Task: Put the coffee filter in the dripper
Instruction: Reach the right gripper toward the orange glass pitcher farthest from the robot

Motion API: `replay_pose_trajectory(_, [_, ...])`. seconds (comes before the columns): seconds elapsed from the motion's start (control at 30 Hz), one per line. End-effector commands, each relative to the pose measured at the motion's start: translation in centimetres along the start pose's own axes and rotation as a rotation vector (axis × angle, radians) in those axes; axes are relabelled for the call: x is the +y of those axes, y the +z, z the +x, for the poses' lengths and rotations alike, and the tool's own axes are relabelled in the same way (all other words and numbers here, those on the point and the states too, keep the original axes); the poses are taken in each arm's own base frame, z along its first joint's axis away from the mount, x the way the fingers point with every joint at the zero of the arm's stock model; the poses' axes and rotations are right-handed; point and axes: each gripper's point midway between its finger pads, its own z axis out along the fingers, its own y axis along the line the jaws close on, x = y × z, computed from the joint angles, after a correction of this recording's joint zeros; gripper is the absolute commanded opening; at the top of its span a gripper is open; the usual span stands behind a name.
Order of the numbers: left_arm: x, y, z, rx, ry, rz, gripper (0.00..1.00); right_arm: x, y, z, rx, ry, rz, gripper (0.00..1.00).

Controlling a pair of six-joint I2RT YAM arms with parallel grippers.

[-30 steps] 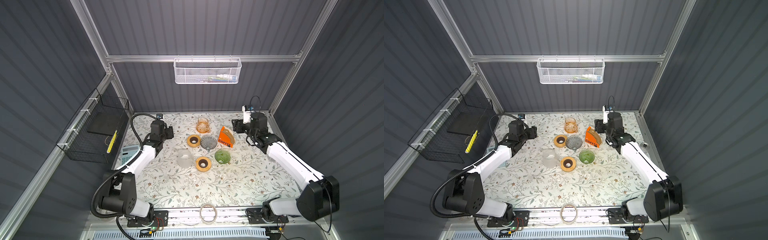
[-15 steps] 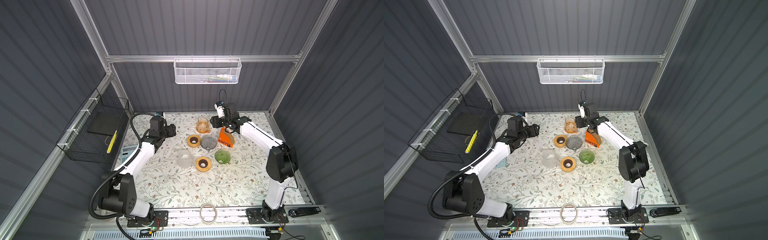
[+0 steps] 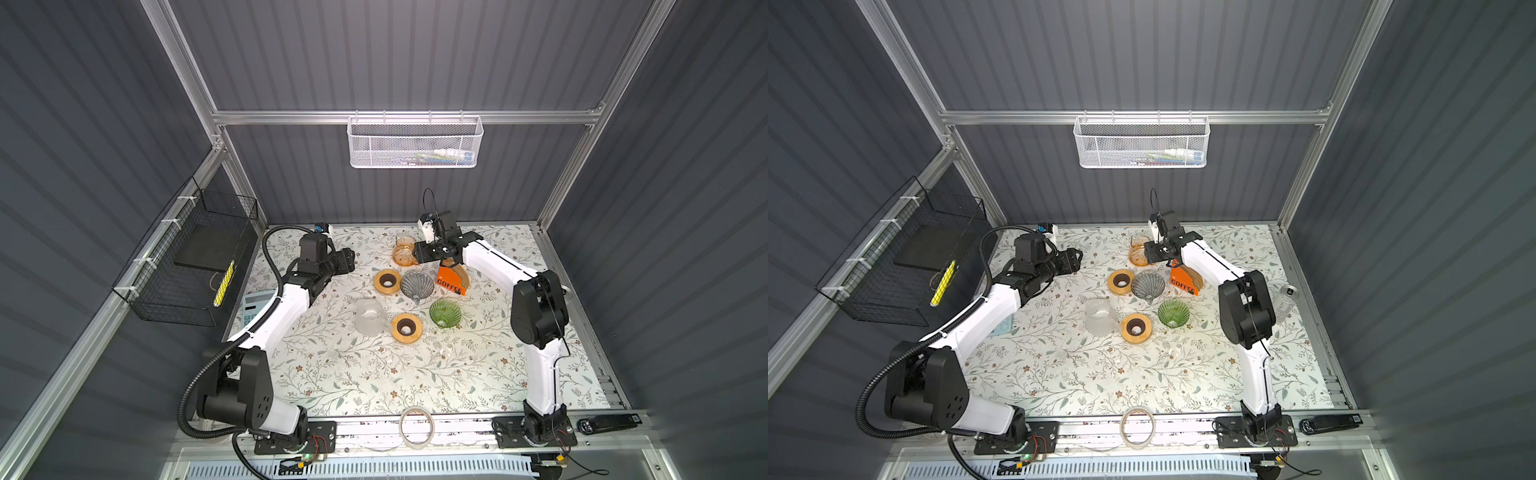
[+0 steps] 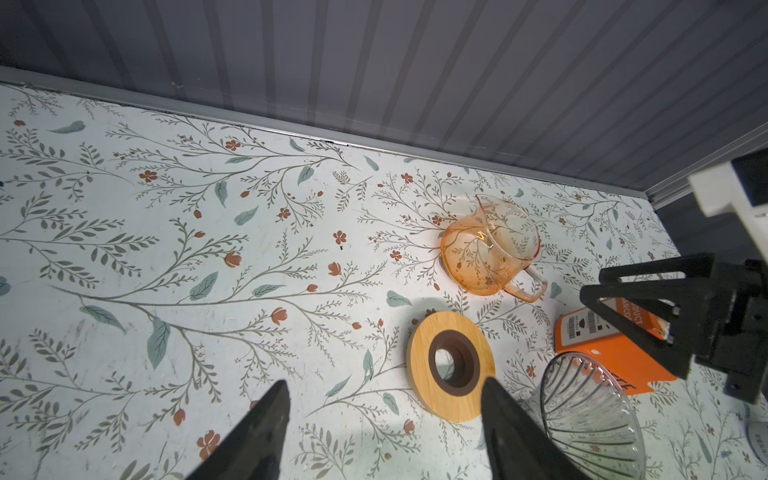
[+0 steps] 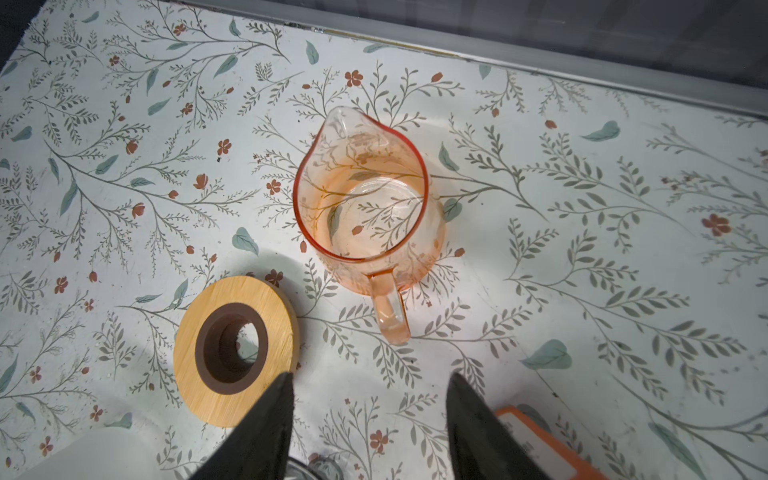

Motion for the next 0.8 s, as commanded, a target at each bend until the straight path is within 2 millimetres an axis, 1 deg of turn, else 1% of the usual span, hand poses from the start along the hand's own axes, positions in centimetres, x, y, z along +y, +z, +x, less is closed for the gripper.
replay_pose_trajectory(0.0, [-1.0,-0.2,-0.4,-0.01,-0.008,0.043,0.73,0.5,0.6,0.1,0.022,0.005,-0.003,0.59])
replay_pose_trajectory(0.2, [-1.0,-0.1,-0.3,-0.009,-0.011,0.046,0.73,0.4,1.8,0.3,0.05,0.006,0.009,0.54])
replay_pose_trajectory(0.37, [-1.1,-0.1,-0.2,-0.007,-0.01,0.048,0.73,0.2,2.7,0.7,0.072,0.004,0.019,0.48])
replay_pose_trajectory(0.77, [-1.0,0.4,0.1,0.004,-0.008,0.051,0.74,-0.2,4.2,1.3,0.109,0.0,0.039,0.4])
